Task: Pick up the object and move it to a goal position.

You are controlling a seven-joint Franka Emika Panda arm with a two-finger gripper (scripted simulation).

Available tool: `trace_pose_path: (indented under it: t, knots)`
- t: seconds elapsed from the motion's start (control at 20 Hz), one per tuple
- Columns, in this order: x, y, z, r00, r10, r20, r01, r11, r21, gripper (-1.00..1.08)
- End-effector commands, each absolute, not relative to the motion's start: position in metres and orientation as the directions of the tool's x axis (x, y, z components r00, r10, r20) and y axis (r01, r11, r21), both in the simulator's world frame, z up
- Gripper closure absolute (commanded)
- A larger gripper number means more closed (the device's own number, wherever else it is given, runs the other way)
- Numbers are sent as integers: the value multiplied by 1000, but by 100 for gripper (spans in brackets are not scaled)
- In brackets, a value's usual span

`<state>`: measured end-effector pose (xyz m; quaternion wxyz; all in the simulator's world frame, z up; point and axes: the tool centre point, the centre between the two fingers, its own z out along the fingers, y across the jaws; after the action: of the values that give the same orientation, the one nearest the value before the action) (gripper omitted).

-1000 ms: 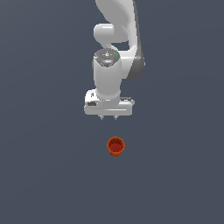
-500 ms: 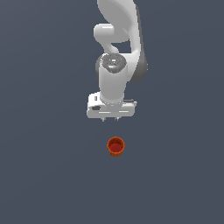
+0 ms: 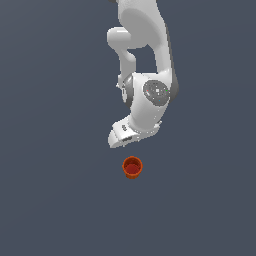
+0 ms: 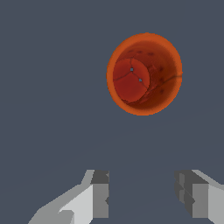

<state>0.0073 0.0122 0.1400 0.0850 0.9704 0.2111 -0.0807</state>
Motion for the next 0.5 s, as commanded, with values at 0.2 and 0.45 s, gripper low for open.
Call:
trace_pose_path:
  t: [0.2,0.45]
  knots:
    - [19,27,118,709,602,-367,687,-708,165,-20]
    - [29,36,105,522,685,-508,837,-525,153,-20]
